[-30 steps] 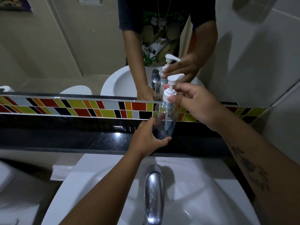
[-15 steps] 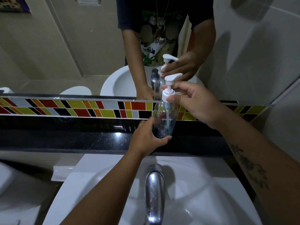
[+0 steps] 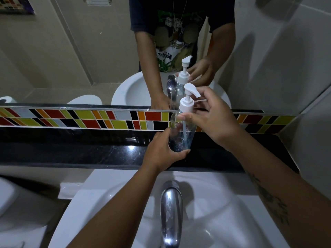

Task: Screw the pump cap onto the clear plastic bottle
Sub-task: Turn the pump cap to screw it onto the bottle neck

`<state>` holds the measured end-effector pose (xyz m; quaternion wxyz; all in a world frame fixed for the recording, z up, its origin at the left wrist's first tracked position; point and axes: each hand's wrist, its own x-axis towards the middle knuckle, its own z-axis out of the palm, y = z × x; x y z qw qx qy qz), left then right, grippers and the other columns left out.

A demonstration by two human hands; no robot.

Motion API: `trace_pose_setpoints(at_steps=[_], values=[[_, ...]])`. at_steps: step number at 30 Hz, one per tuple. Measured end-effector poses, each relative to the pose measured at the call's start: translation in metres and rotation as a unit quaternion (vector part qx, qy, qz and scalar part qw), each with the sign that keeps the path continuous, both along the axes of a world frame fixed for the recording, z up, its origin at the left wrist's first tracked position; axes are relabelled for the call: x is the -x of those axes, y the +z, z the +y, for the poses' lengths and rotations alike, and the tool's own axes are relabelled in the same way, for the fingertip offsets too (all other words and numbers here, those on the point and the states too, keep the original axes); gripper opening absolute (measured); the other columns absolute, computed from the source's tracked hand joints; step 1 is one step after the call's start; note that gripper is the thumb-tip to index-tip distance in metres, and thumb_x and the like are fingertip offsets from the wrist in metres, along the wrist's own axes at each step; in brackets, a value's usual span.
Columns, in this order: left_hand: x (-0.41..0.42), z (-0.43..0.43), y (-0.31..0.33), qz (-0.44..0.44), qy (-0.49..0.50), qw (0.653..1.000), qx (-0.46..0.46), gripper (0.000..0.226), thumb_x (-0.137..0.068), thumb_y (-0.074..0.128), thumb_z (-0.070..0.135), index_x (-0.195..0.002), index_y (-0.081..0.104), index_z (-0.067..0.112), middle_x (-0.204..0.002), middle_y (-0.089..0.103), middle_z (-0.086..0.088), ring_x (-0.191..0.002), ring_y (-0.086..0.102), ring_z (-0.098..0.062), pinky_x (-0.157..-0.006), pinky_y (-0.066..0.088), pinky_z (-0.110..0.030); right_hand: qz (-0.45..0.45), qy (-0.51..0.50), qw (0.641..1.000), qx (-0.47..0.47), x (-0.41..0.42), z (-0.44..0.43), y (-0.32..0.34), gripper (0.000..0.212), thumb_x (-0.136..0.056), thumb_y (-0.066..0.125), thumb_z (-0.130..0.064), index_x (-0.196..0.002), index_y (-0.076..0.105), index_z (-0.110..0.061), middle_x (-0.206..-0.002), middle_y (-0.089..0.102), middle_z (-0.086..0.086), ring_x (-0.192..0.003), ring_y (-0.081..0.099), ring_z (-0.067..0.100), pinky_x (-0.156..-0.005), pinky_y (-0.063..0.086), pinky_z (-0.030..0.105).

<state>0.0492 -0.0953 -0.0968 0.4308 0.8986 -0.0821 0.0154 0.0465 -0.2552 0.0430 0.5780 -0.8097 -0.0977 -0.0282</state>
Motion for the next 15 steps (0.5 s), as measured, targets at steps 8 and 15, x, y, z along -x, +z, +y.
trace_pose_setpoints(at_steps=[8,15], values=[[-0.001,-0.001,-0.001,-0.001,0.002,1.0,-0.01,0.071,-0.066,0.084,0.061,-0.126,0.055,0.036,-0.117,0.061,0.005,-0.104,0.061,-0.013,-0.083,0.059,-0.034,0.004,0.025,1.0,-0.005,0.005,-0.005,0.008,0.032,-0.09,0.067,-0.017,-0.121,0.065,-0.023,-0.111,0.071,-0.01,-0.104,0.065,0.0,-0.087,0.053,0.019],[-0.001,0.0,-0.001,0.006,0.002,1.0,-0.005,0.068,-0.066,0.083,0.061,-0.122,0.055,0.036,-0.115,0.062,0.006,-0.103,0.063,-0.013,-0.082,0.059,-0.034,-0.037,-0.045,0.998,0.008,0.0,0.01,0.002,0.041,-0.074,0.083,-0.02,-0.105,0.057,-0.019,-0.103,0.065,-0.003,-0.098,0.065,0.015,-0.088,0.057,0.034]])
